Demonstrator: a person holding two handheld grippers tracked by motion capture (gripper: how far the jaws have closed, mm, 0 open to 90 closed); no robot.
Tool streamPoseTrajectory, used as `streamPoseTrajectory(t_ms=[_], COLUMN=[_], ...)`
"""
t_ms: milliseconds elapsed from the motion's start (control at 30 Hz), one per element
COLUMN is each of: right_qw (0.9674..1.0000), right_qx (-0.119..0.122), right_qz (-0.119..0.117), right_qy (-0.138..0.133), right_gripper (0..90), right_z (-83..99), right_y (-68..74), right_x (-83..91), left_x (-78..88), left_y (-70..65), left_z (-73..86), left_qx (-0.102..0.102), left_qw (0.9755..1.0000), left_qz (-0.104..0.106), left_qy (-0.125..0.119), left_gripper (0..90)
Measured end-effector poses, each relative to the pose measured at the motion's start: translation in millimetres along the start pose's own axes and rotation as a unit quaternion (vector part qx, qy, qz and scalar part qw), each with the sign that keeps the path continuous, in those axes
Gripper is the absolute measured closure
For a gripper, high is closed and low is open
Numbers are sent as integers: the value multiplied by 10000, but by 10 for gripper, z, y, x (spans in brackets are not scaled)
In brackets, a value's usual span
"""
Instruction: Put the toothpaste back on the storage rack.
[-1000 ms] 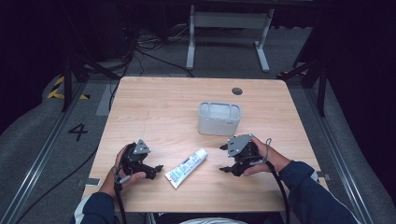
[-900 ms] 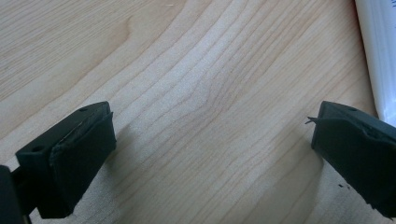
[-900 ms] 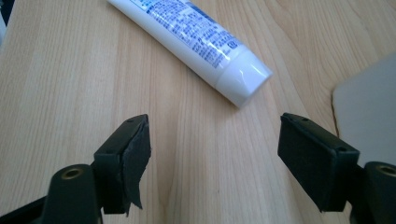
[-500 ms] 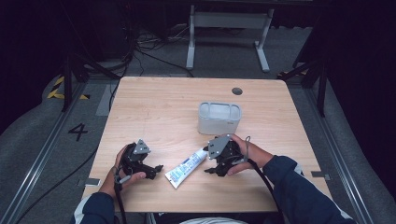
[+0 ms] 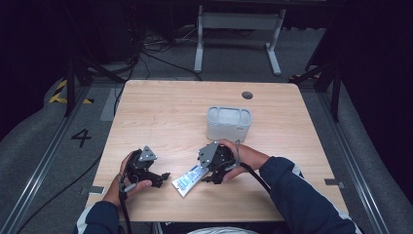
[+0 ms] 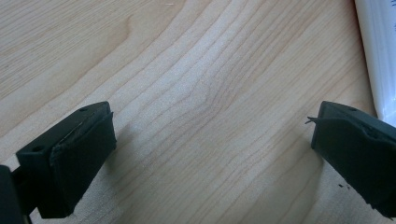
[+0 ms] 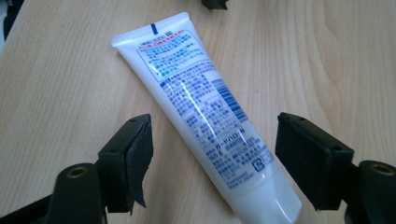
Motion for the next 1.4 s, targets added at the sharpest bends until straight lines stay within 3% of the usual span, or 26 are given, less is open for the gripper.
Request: streamPoseTrajectory(t_ms=[400, 700, 933, 1067, 1100, 1400], right_qw=[9982, 9948, 9941, 9940, 9940, 9951], right_qx=[450, 608, 583, 567, 531, 492], right_qz=[-262, -479, -663, -679, -678, -660], right_qy=[313, 663, 633, 650, 667, 541], right_gripper=[300, 312, 312, 395, 450, 552], right_z=[-101, -122, -170, -174, -170, -150], right_y=[49, 55, 78, 58, 47, 40], right_x=[-208, -405, -449, -449, -441, -418], left_x=[0, -2, 2, 1, 0, 1], left_y=[0, 0, 0, -1, -1, -1], left_z=[0, 0, 2, 1, 1, 1], left_qx=[0, -1, -3, -5, -1, -1], left_qw=[10000, 10000, 10000, 10000, 10000, 10000], left_qz=[1, -2, -2, 1, 2, 2], left_qy=[0, -18, -1, -7, -8, -5], left_gripper=[3, 3, 3, 3, 3, 3])
Point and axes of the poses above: each handheld gripper's, and its own axes: x roughly backward along the jaws, z roughly out of its underside, y roughly to its left, the point moved 5 cm from there along -x, roughly forward along the jaws, and after that the axes turned 11 degrees about z, right-handed, at the moved point
